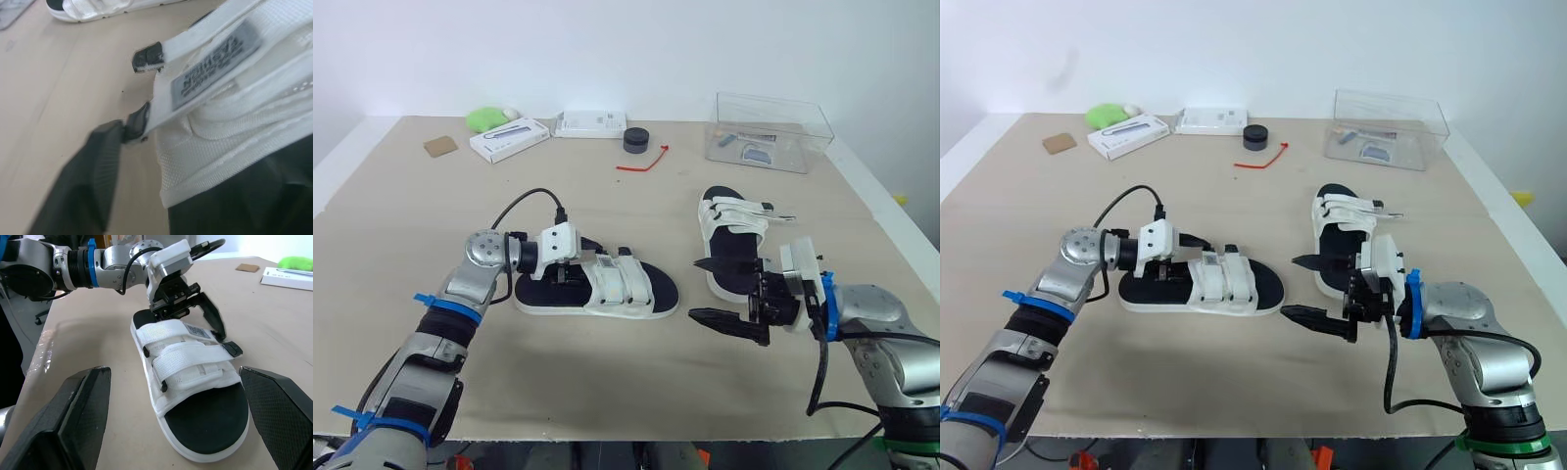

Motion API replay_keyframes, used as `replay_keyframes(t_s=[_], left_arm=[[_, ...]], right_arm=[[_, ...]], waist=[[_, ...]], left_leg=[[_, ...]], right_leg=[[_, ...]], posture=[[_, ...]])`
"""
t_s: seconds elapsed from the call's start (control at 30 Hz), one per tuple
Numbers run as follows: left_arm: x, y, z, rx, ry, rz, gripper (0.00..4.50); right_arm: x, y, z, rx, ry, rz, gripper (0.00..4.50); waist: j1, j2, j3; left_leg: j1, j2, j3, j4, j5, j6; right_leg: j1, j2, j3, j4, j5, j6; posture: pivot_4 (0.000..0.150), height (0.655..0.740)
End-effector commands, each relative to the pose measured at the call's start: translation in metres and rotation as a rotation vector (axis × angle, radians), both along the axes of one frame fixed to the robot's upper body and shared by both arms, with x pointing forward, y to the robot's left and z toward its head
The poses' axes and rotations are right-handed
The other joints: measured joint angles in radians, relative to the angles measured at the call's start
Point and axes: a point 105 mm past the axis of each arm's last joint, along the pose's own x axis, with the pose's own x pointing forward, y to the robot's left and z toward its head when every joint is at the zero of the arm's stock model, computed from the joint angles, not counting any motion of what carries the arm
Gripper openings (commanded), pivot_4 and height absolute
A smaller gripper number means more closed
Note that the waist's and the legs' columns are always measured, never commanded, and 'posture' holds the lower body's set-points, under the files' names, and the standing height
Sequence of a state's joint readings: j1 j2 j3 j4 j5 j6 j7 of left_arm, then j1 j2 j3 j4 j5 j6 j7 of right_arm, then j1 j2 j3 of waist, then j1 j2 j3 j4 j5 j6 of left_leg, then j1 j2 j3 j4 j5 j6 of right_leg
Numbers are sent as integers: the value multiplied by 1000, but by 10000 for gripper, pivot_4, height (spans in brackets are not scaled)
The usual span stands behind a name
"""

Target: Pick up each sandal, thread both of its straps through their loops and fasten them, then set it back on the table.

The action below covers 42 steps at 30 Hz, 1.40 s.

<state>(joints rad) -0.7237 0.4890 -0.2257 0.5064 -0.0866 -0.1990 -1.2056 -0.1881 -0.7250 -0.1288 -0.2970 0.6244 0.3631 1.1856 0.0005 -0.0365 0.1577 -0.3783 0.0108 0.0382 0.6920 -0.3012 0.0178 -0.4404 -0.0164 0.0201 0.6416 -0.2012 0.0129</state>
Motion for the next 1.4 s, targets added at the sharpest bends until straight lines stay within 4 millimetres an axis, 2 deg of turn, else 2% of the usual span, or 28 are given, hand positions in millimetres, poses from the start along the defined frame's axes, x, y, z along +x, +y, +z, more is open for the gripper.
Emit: replay_keyframes(t_s=[0.03, 0.07, 0.13, 0.2, 0.27, 0.33, 0.4, 0.5, 0.57, 0.67, 0.73, 0.87, 1.07, 1.17, 1.23, 1.3, 1.37, 1.4], left_arm=[[3, -4, 7, -35, -11, -3, 16894], [2, -4, 7, -41, -6, -1, 16894], [3, -4, 7, -49, -2, 8, 12701], [4, -4, 8, -55, 0, 21, 6673], [11, 0, 12, -78, 7, 104, 717], [27, 10, 23, -120, 4, 237, 717], [48, 29, 36, -158, -7, 424, 717], [80, 77, 61, -270, -18, 814, 717], [88, 100, 66, -299, -18, 980, 717], [92, 145, 65, -389, 10, 1286, 717], [90, 162, 58, -405, 23, 1398, 717], [87, 162, 49, -373, 12, 1434, 717], [84, 160, 41, -312, -3, 1445, 717], [82, 162, 43, -325, -14, 1449, 11383], [80, 161, 46, -341, -20, 1441, 22252], [77, 161, 49, -339, -39, 1431, 30099], [70, 156, 56, -338, -70, 1380, 40617], [64, 154, 62, -352, -89, 1349, 43441]], right_arm=[[-4, 0, 12, -1, -64, -5, 45000], [-4, 0, 12, 0, -65, -5, 45000], [-3, 1, 13, 1, -66, -4, 45000], [-2, 1, 14, 6, -65, -4, 45000], [2, 3, 15, 17, -63, -9, 45000], [6, 4, 15, 25, -64, -19, 45000], [10, 4, 16, 27, -68, -36, 45000], [18, 3, 17, 35, -89, -73, 45000], [24, 3, 18, 46, -108, -96, 45000], [36, 8, 18, 79, -115, -122, 45000], [42, 12, 16, 79, -114, -125, 45000], [49, 20, 15, 96, -108, -125, 45000], [53, 17, 14, 85, -106, -115, 45000], [56, 15, 15, 84, -105, -111, 45000], [56, 15, 16, 86, -103, -108, 45000], [56, 15, 16, 87, -103, -105, 45000], [56, 15, 16, 85, -103, -104, 45000], [57, 14, 17, 84, -104, -107, 45000]], waist=[[0, 0, 0], [0, 0, 0], [0, 0, 0], [0, 0, 0], [0, 0, 0], [0, 0, 0], [0, 0, 0], [0, -1, 1], [-3, -3, 2], [-5, -2, 2], [-5, -2, 2], [4, -3, 2], [11, -3, 2], [9, -3, 2], [9, -3, 2], [9, -3, 2], [9, -3, 2], [8, -3, 2]], left_leg=[[0, 0, 0, 1, 0, 0], [0, 0, 0, 1, 0, 0], [0, 0, 0, 3, 0, 0], [0, 0, 0, 3, 0, 0], [0, 0, -1, 3, 0, 0], [0, 0, 0, 4, 0, 0], [0, 0, -1, 5, 0, 0], [0, 1, -2, 5, 1, 0], [0, 2, -2, 6, 1, 0], [0, 3, -2, 5, 1, 0], [0, 3, -2, 5, 0, 0], [-4, 1, -3, 5, 1, -2], [-8, -3, -5, 6, 1, -3], [-7, -3, -5, 6, 1, -3], [-7, -2, -6, 6, 1, -3], [-7, -2, -7, 6, 2, -4], [-7, -2, -7, 6, 2, -5], [-7, -2, -7, 6, 2, -5]], right_leg=[[0, 0, 0, 1, 0, 0], [0, 0, 0, 1, 0, 0], [0, 0, 0, 3, 0, 0], [0, 0, 0, 3, 0, 0], [0, 0, 1, 4, 0, 0], [0, 1, 1, 4, 0, 0], [0, 1, 1, 4, 0, 0], [0, 3, 1, 6, 0, 0], [0, 4, 2, 6, 0, 0], [-1, 4, 2, 7, 0, -1], [-1, 0, 1, 7, 0, -1], [-3, -6, -2, 6, 1, -2], [-4, -11, -5, 5, 1, -1], [-4, -11, -5, 5, 1, -1], [-4, -10, -5, 6, 1, -1], [-4, -9, -6, 6, 2, -2], [-4, -9, -5, 6, 2, -3], [-4, -9, -5, 6, 2, -3]], posture=[[1500, 7400], [1500, 7400], [1500, 7400], [1500, 7400], [1500, 7400], [1500, 7400], [1500, 7400], [1500, 7400], [1500, 7400], [1500, 7400], [1500, 7400], [1500, 7400], [1500, 7400], [1500, 7400], [1500, 7400], [1500, 7400], [1500, 7400], [1500, 7400]])
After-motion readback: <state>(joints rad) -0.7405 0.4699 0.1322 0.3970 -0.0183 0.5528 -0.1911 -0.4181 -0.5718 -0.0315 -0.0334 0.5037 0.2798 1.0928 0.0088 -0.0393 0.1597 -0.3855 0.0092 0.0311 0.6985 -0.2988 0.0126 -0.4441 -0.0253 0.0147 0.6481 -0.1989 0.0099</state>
